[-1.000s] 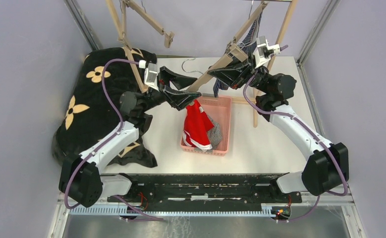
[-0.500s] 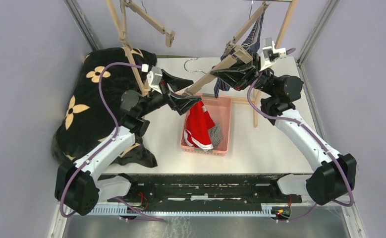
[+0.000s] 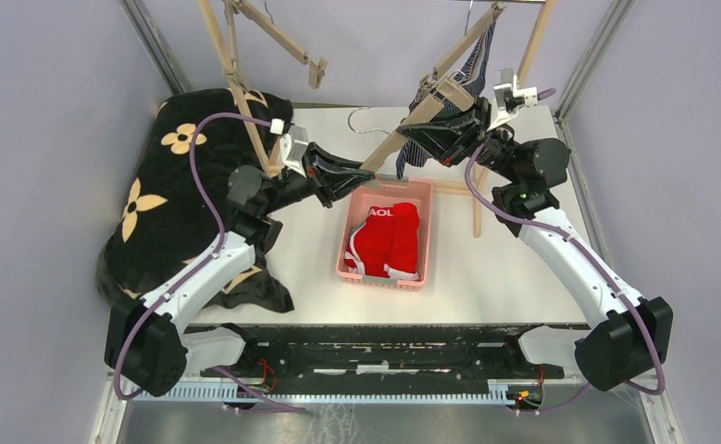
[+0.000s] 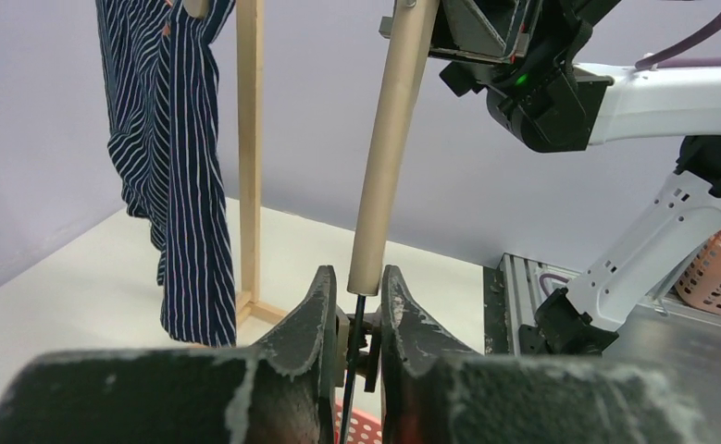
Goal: Remove the underwear clipped to the hanger
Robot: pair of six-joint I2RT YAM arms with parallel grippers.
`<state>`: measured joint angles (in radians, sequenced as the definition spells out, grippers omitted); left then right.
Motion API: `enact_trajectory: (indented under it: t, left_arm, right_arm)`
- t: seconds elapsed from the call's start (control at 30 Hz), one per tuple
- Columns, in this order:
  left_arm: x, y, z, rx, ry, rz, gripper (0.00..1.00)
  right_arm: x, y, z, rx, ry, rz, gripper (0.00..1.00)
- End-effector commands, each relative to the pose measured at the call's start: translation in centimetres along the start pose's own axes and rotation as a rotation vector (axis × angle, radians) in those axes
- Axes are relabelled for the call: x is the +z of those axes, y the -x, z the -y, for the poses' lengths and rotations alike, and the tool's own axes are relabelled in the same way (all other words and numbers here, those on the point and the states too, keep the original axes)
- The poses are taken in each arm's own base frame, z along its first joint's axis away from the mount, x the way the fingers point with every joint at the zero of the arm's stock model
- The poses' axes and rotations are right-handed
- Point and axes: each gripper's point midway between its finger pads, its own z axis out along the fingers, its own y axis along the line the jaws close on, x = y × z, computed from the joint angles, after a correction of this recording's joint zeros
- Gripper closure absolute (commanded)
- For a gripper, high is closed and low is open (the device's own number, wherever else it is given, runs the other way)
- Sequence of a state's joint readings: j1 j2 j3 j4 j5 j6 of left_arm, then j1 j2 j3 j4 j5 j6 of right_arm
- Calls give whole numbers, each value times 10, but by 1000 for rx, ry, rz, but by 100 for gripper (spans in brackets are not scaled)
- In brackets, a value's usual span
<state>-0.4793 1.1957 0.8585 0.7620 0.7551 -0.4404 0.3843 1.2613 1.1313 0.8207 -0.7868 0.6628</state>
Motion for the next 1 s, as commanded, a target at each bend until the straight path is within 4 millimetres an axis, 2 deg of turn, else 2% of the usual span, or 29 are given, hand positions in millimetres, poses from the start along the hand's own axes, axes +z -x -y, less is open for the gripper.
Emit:
enact_trajectory:
  t: [0.0, 0.07, 0.17, 0.43, 0.63, 0.73, 0.97]
  left_arm:
    - [13, 28, -13, 25, 48, 67, 84]
    - [15, 29, -15, 25, 47, 69, 75]
    - [16, 37, -12, 41, 38, 87, 72]
    - [15, 57, 1, 78, 1, 130, 53]
    - [19, 65, 13, 57, -71, 158, 53]
    - [23, 62, 14, 23, -101, 147, 61]
    - [29, 53, 21, -40, -179, 131, 61]
  right_arm:
    - [4, 29, -5, -131, -8, 71, 99]
    - [4, 27, -4, -126, -8, 67, 99]
    - [4, 25, -6, -114, 0, 59, 99]
    - [2, 20, -12, -74, 28, 45, 99]
    - [2, 14, -12, -40, 40, 40, 99]
    - [1, 14, -13, -36, 41, 43, 99]
    - [1, 16, -15, -43, 43, 49, 99]
